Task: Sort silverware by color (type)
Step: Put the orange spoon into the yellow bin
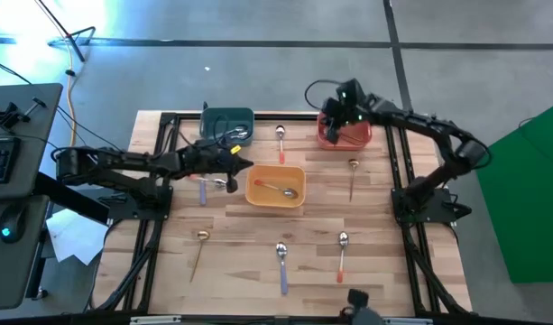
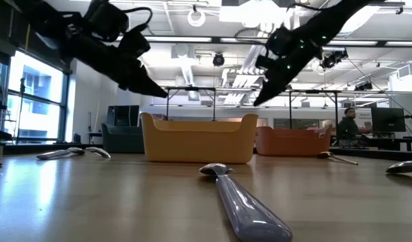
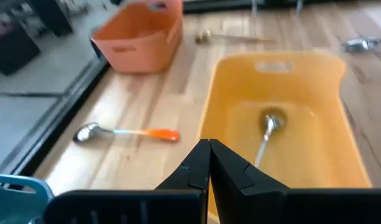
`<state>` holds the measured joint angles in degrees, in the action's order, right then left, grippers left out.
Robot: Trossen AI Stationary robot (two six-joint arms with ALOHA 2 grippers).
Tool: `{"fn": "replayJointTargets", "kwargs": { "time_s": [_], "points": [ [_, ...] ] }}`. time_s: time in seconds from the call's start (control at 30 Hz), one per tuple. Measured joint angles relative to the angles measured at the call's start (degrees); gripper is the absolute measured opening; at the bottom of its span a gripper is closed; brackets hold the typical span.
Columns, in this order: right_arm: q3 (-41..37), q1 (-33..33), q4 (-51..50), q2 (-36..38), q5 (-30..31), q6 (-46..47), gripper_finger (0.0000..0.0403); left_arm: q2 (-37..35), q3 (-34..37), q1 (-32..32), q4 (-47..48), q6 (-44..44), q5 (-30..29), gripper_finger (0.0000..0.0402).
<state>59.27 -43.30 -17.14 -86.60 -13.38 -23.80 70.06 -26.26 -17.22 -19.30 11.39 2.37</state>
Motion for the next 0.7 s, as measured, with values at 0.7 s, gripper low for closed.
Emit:
{"fn": "replayJointTargets", "kwargs": {
  "time_s": [0.7],
  "points": [
    [-41.49,19.89,53.97,31.04,13.82,12.42,0.0,0.24,-13.79,2.6,52.17,-3.71,-3.92,0.0074]
  ]
}}
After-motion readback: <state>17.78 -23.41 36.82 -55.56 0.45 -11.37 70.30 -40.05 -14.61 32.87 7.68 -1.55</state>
